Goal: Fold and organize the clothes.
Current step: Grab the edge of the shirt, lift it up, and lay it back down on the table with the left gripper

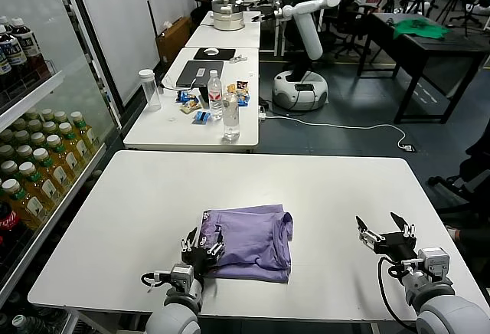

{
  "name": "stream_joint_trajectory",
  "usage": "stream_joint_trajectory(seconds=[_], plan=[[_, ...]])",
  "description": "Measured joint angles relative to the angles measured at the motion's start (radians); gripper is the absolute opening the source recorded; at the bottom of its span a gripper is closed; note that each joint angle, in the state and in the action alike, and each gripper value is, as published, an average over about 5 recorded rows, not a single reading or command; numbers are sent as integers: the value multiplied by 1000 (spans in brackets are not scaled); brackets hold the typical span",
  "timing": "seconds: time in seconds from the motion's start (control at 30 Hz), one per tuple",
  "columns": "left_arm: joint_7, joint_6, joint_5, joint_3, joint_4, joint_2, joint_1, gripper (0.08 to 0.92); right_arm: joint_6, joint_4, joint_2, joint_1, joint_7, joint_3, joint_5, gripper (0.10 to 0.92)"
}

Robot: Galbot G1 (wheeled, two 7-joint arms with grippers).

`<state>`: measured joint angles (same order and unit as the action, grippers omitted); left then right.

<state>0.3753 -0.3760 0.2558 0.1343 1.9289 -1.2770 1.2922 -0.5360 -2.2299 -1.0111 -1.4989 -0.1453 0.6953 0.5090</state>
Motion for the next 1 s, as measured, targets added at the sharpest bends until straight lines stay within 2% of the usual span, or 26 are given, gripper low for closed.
stream_joint_trajectory(seconds=[0.27, 0.6, 0.73, 1.0], plan=[[5, -23, 49, 10, 4, -10, 18, 420, -1, -11, 2, -1, -1, 1, 3, 823], [5, -13, 275, 43, 45, -18, 24, 146, -3, -29, -1, -15, -4, 13, 4, 823], [1, 10, 382, 71, 68, -19, 23, 116, -3, -36, -2, -20, -5, 19, 6, 823], [-4, 36, 608, 180, 118, 0, 16, 116, -3, -41, -7, -24, -7, 24, 10, 823]])
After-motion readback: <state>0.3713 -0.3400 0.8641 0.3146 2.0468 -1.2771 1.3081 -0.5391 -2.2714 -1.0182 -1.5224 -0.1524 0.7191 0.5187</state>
